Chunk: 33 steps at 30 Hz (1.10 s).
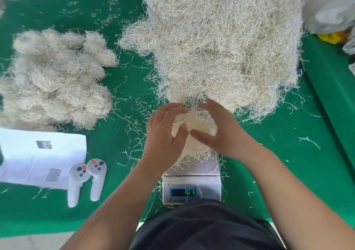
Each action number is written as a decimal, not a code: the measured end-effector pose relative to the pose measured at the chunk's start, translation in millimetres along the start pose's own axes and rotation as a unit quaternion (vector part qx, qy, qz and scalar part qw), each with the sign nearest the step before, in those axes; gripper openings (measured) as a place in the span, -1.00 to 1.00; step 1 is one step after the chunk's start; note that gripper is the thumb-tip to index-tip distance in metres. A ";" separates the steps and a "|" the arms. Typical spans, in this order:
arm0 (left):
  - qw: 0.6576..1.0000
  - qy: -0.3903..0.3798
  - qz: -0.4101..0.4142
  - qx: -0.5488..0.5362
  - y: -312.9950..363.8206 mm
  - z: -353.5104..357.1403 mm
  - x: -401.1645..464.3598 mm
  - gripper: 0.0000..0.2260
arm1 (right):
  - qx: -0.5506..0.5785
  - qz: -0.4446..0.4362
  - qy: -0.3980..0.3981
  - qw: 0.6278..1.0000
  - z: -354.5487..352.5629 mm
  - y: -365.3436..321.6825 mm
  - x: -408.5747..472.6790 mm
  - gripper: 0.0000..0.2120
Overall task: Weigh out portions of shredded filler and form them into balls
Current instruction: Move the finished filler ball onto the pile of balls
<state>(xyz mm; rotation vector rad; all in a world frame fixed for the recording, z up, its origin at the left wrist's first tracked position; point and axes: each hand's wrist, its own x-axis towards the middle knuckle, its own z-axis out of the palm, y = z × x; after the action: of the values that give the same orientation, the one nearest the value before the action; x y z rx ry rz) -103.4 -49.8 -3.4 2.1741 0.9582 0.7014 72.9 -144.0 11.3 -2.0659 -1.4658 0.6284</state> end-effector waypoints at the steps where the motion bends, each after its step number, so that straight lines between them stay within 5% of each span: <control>1: 0.998 -0.017 -0.054 0.004 -5.2 4.2 0.8 -0.65 | -0.013 0.019 -0.018 1.000 7.4 3.3 4.7 -0.02; 5: 0.952 -0.197 -0.231 -0.049 -27.0 24.8 0.7 -0.44 | -0.078 0.119 -0.172 0.975 55.7 16.8 14.9 0.22; 8: 0.940 -0.228 -0.213 -0.135 -26.3 35.9 -4.0 -0.34 | -0.029 0.128 -0.123 0.984 86.3 19.4 16.2 -0.29; 11: 0.913 -0.178 -0.245 -0.272 -11.5 43.5 0.0 -0.33 | 0.146 0.168 -0.043 0.974 83.9 2.7 16.1 -0.60; 14: 0.869 -0.069 -0.292 -0.394 4.4 39.8 12.1 -0.45 | 0.377 0.196 0.010 0.905 62.6 -24.8 16.2 -0.73; 18: 0.806 0.025 -0.327 -0.493 24.4 21.6 33.9 -0.67 | 0.586 0.149 0.020 0.796 39.1 -56.9 15.2 -0.53; 22: 0.748 0.131 -0.362 -0.540 42.8 -2.9 59.9 -0.89 | 0.393 0.040 0.155 0.905 29.1 -81.7 7.4 -0.42; 24: 0.703 0.101 -0.358 -0.607 57.6 -10.1 65.7 -0.84 | 0.390 0.024 0.180 0.903 25.2 -89.3 9.4 -0.45; 25: 0.705 0.070 -0.333 -0.623 68.0 -9.7 64.2 -0.78 | 0.441 0.022 0.170 0.881 21.0 -94.3 11.2 -0.53; 28: 0.811 0.063 -0.231 -0.534 84.5 1.5 55.4 -0.73 | 0.533 0.073 0.159 0.828 4.8 -101.2 18.5 -0.76; 33: 0.888 0.038 -0.181 -0.421 85.9 -4.5 61.4 -0.66 | 0.469 0.006 0.201 0.860 -24.3 -108.6 33.0 -0.77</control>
<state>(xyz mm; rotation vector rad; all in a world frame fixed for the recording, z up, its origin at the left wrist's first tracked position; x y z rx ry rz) -33.1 -44.9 75.4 1.1777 0.8438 0.8198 21.9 -86.5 98.2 -1.3043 -0.6709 0.6749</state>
